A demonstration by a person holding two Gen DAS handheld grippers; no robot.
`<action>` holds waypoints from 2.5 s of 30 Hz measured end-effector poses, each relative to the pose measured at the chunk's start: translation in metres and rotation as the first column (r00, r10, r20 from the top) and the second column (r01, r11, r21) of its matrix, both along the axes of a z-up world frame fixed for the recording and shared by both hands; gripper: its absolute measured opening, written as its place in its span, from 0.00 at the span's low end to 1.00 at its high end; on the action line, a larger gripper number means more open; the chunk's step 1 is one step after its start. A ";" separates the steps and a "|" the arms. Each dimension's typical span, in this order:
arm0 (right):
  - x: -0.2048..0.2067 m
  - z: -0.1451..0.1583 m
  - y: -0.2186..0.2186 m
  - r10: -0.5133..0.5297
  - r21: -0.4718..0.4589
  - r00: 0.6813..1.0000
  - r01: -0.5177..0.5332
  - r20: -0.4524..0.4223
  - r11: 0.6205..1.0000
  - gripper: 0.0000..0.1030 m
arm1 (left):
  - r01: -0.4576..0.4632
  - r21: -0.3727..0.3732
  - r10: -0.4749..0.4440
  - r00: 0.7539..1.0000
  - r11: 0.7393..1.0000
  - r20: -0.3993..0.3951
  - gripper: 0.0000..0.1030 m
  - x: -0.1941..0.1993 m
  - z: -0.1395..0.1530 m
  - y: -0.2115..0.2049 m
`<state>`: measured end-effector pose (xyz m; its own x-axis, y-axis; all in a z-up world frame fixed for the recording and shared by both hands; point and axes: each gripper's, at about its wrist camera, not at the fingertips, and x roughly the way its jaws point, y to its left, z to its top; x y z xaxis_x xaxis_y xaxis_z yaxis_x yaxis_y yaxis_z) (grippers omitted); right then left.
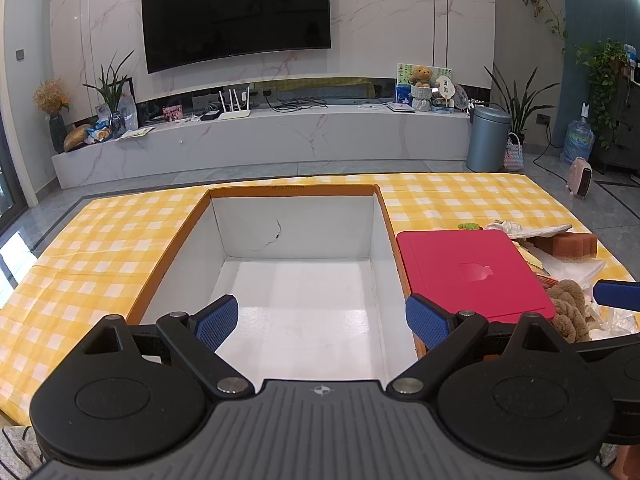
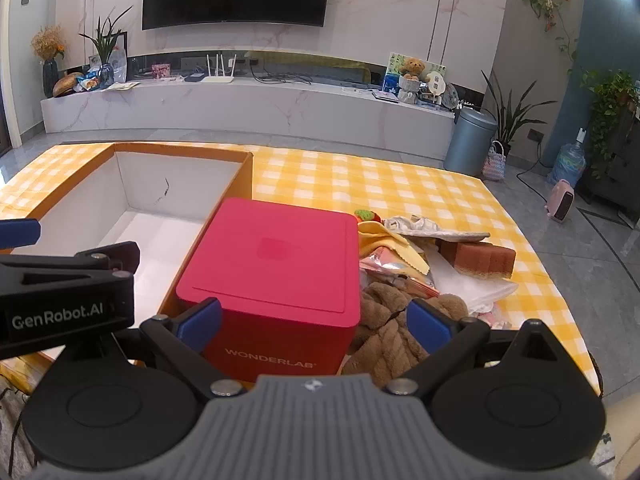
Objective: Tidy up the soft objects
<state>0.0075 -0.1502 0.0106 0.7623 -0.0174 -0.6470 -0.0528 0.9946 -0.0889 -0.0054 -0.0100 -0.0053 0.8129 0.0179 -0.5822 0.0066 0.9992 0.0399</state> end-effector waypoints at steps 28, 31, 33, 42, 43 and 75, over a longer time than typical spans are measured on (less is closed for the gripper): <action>-0.029 0.003 -0.164 -0.323 0.230 0.945 0.326 -0.052 0.917 0.95 | 0.198 -0.057 -0.197 0.980 0.978 0.029 1.00 -0.002 0.046 -0.051; -0.033 -0.002 -0.199 -0.374 0.343 0.923 0.381 -0.089 0.859 0.95 | 0.237 0.019 -0.238 0.971 0.971 0.026 1.00 0.001 0.041 -0.075; -0.031 -0.005 -0.214 -0.393 0.367 0.914 0.400 -0.095 0.840 0.95 | 0.276 0.064 -0.277 0.961 0.959 0.006 1.00 0.005 0.035 -0.094; -0.025 -0.040 -0.234 -0.474 0.421 0.878 0.453 -0.059 0.786 0.94 | 0.472 0.113 -0.463 0.881 0.874 -0.095 1.00 0.006 0.011 -0.161; -0.021 -0.044 -0.236 -0.460 0.431 0.886 0.438 -0.060 0.789 0.93 | 0.497 0.120 -0.486 0.867 0.860 -0.108 1.00 0.007 0.009 -0.168; -0.008 -0.072 -0.275 -0.488 0.565 0.854 0.497 -0.182 0.658 0.84 | -0.221 -0.182 0.017 0.679 0.958 -0.734 0.99 0.165 -0.059 -0.232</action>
